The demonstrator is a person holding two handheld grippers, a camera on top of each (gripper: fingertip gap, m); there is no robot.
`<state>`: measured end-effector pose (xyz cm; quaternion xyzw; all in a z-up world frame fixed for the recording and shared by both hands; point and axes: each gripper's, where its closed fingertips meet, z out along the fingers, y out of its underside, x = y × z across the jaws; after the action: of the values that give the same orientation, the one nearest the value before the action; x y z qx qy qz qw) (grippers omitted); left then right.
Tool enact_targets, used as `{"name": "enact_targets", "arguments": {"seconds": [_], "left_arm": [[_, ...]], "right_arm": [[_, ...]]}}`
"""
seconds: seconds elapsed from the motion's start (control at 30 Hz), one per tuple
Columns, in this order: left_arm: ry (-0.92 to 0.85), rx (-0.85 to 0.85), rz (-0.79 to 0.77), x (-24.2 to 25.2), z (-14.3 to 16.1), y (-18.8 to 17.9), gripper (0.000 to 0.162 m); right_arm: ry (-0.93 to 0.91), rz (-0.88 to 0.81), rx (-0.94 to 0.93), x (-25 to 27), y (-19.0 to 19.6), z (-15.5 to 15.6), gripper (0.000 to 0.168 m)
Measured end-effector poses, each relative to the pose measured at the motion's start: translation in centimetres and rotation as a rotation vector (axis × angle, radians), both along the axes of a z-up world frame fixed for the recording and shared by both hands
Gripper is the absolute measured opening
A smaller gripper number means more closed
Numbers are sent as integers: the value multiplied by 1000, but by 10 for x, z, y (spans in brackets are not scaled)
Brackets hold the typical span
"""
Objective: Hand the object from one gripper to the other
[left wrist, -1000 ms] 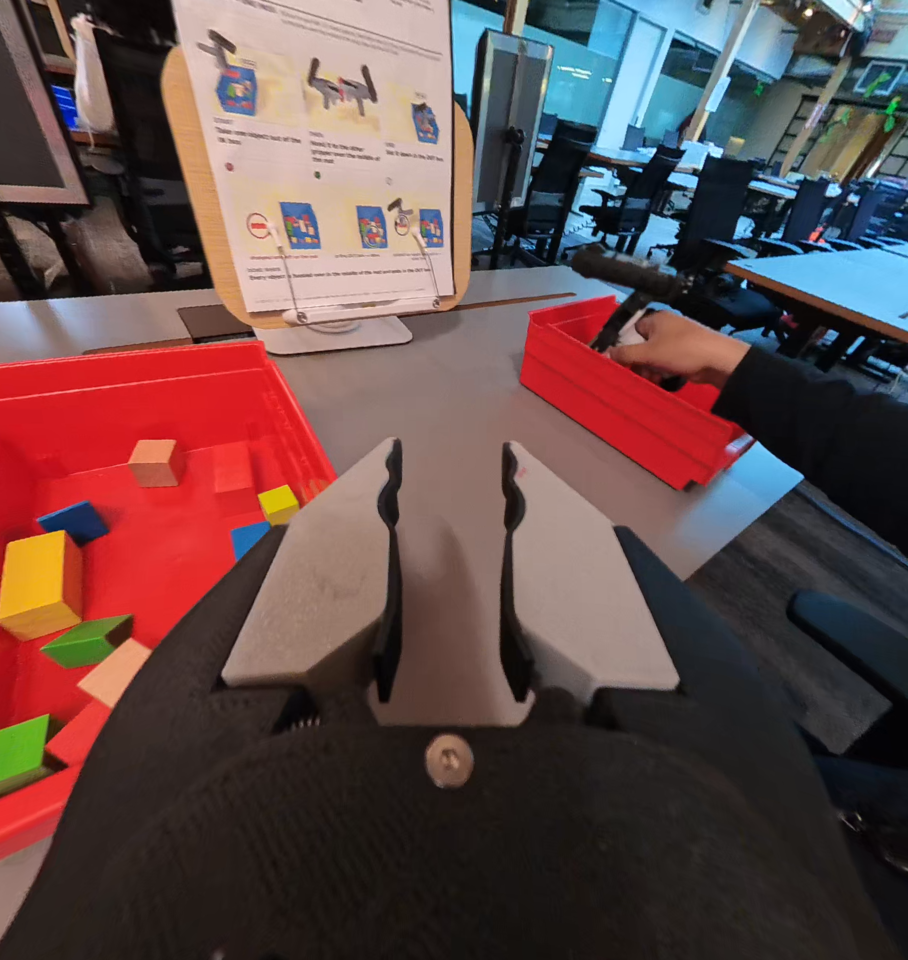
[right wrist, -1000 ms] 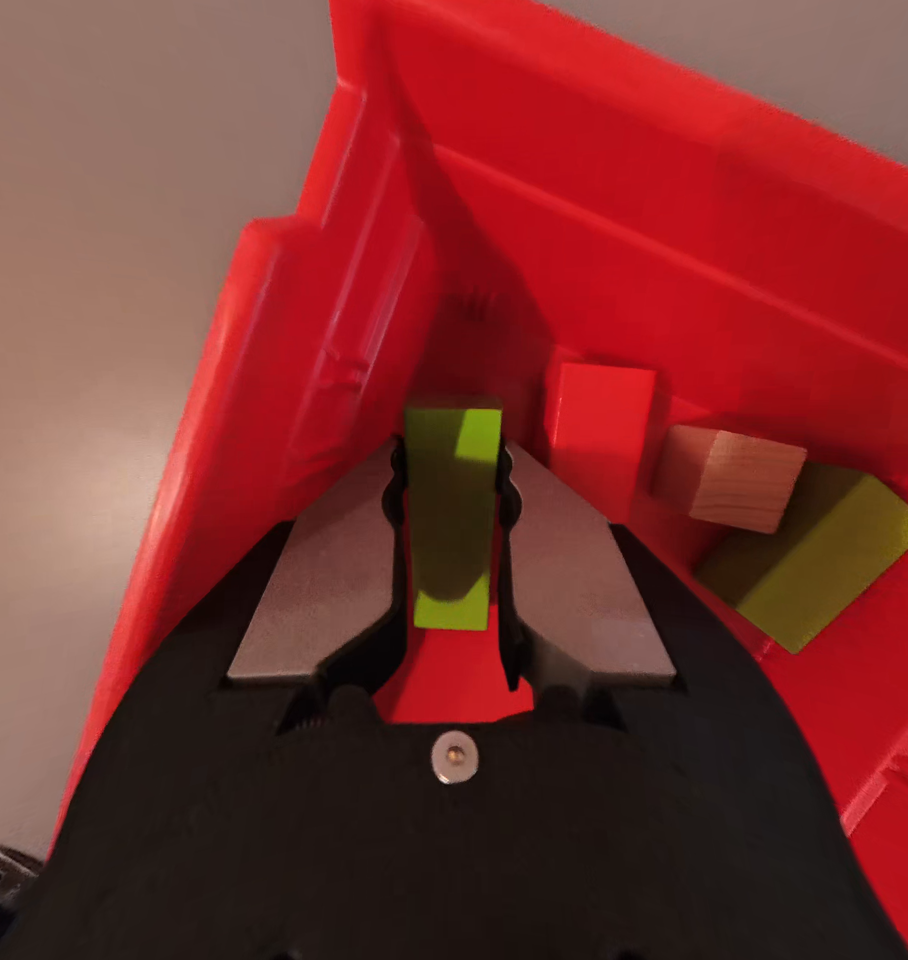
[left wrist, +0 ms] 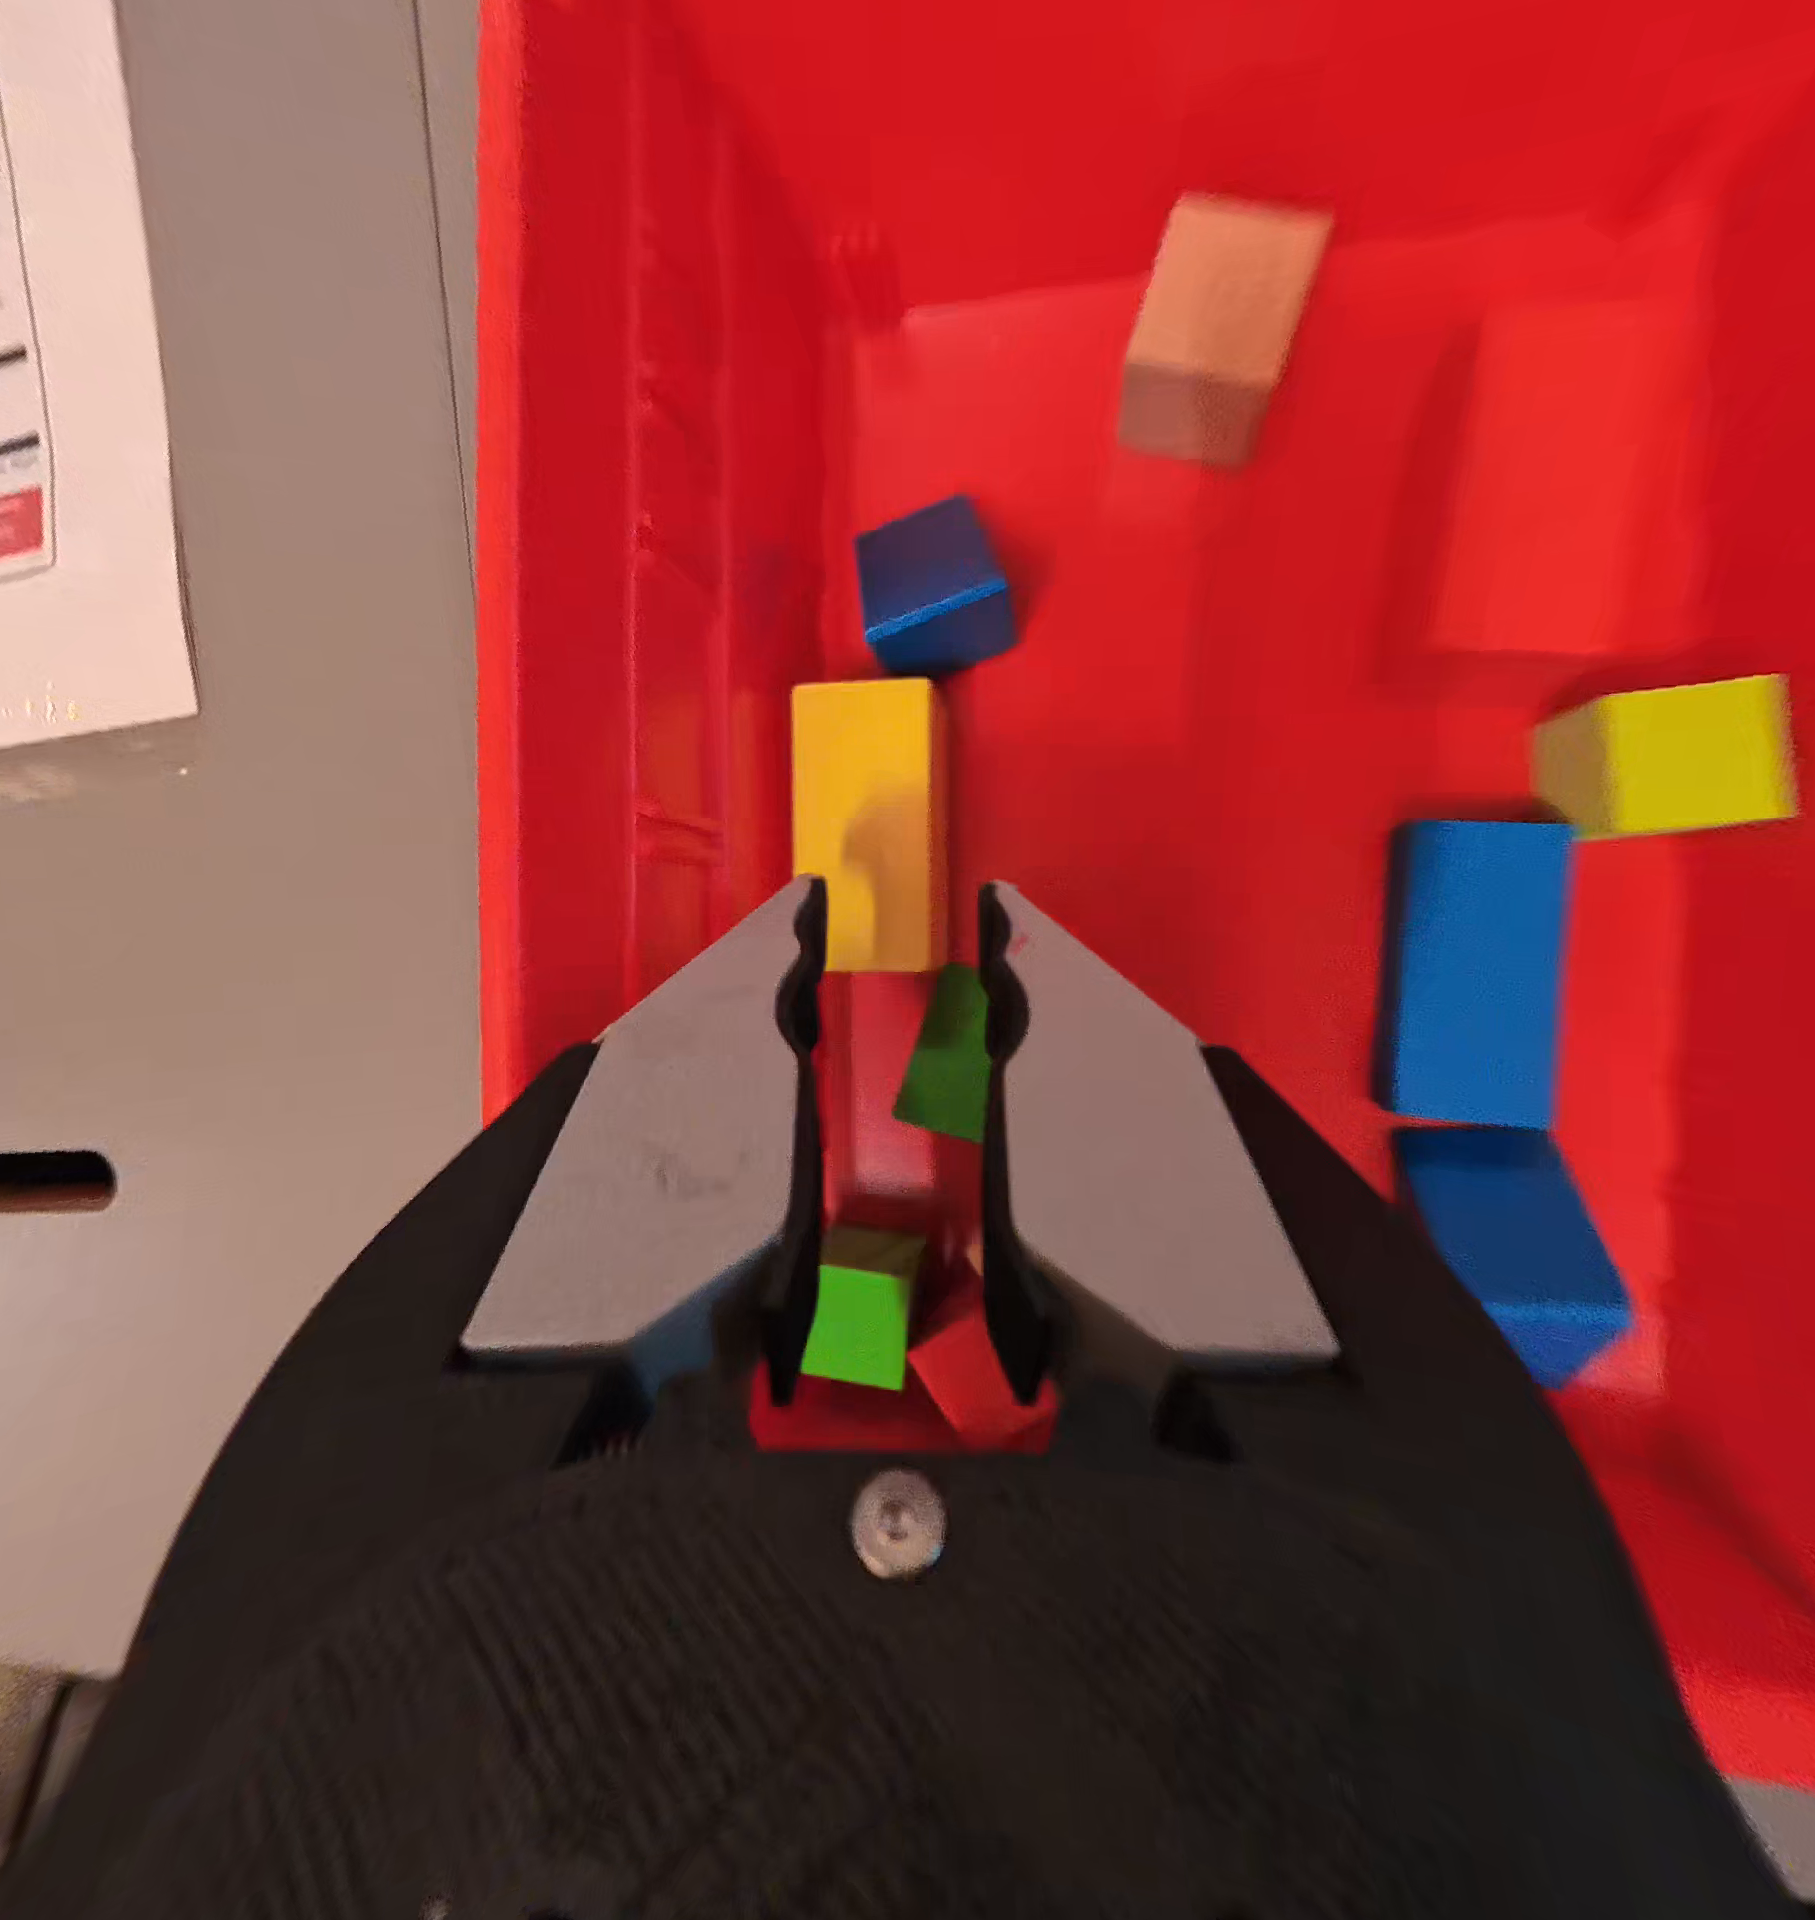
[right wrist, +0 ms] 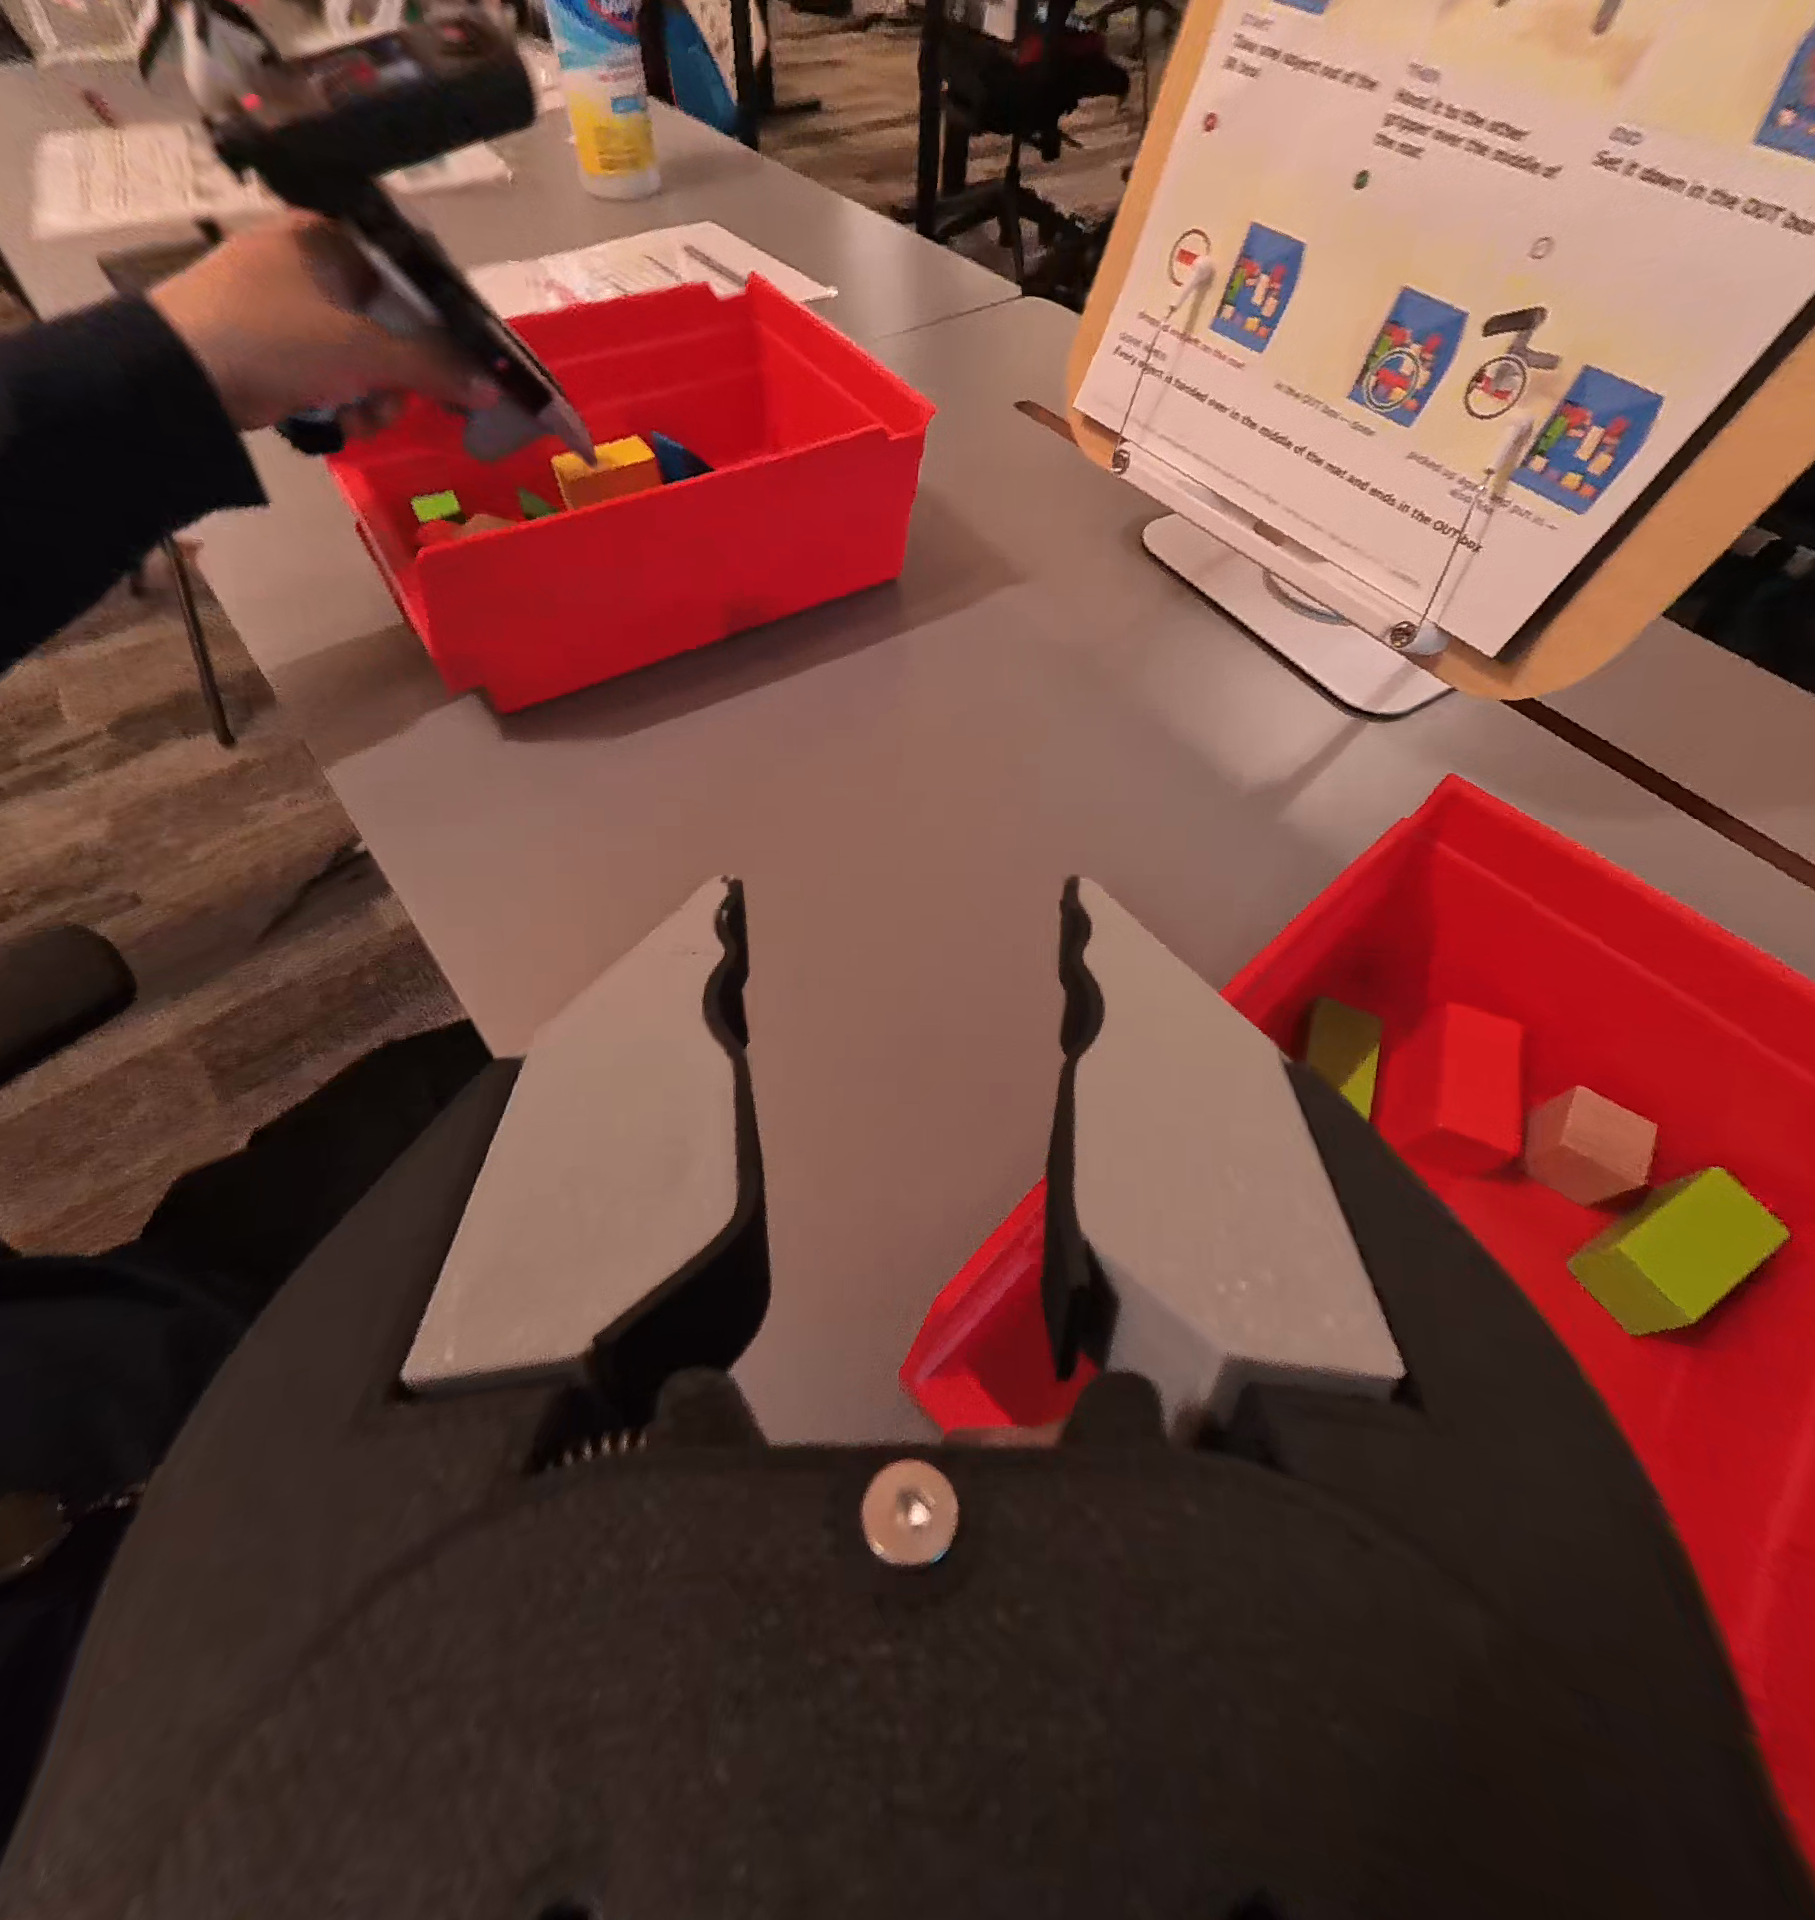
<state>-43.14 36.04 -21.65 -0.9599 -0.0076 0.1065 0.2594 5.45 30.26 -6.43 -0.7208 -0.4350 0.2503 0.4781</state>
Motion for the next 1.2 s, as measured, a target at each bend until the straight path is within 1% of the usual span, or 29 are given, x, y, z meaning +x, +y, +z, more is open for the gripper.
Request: {"name": "enact_targets", "arguments": {"seconds": [0.03, 0.1, 0.13, 0.23, 0.37, 0.47, 0.57, 0.6, 0.63, 0.67, 0.77, 0.83, 0.93, 1.0, 1.03, 1.13, 1.2], "left_arm": [[17, -41, 14, -5, -7, 1, 29], [24, -98, 22, -8, -19, 2, 37], [40, -100, 25, -10, -20, 5, 36], [24, -124, 28, -9, -22, 9, 45], [69, -150, 19, -15, -24, 14, 41], [123, -172, -4, -19, -27, 20, 42], [155, -202, -41, -15, -31, 23, 57], [174, -222, -55, -13, -31, 21, 56], [200, -247, -72, -12, -30, 17, 48], [207, -270, -96, -9, -29, 13, 45], [143, -311, -146, 7, -28, 2, 41], [116, -330, -125, 5, -29, -2, 38], [110, -284, -60, -6, -32, 4, 34], [52, -257, -15, -6, -38, 7, 42], [23, -219, 1, -5, -38, 12, 42], [-26, -187, 5, -5, -39, 18, 36], [-47, -179, -8, -4, -40, 18, 34]], "right_arm": [[-12, 4, 27, 0, -4, 3, 61], [1, 8, 77, 2, -10, 10, 59], [8, 11, 85, 2, -13, 13, 59], [46, 27, 83, 3, -16, 20, 57], [69, 53, 59, 1, -20, 20, 56], [71, 71, 61, -1, -25, 21, 56], [65, 78, 77, 0, -30, 23, 56], [62, 77, 84, 1, -31, 23, 56], [60, 76, 89, 2, -32, 24, 56], [61, 73, 91, 4, -32, 24, 56], [77, 66, 87, 8, -30, 27, 55], [93, 64, 81, 9, -29, 29, 55], [91, 71, 73, 6, -29, 27, 55], [76, 76, 78, 3, -29, 25, 55], [71, 82, 79, 1, -30, 24, 55], [62, 93, 80, -3, -30, 21, 55], [58, 95, 66, -4, -28, 17, 54]]}}
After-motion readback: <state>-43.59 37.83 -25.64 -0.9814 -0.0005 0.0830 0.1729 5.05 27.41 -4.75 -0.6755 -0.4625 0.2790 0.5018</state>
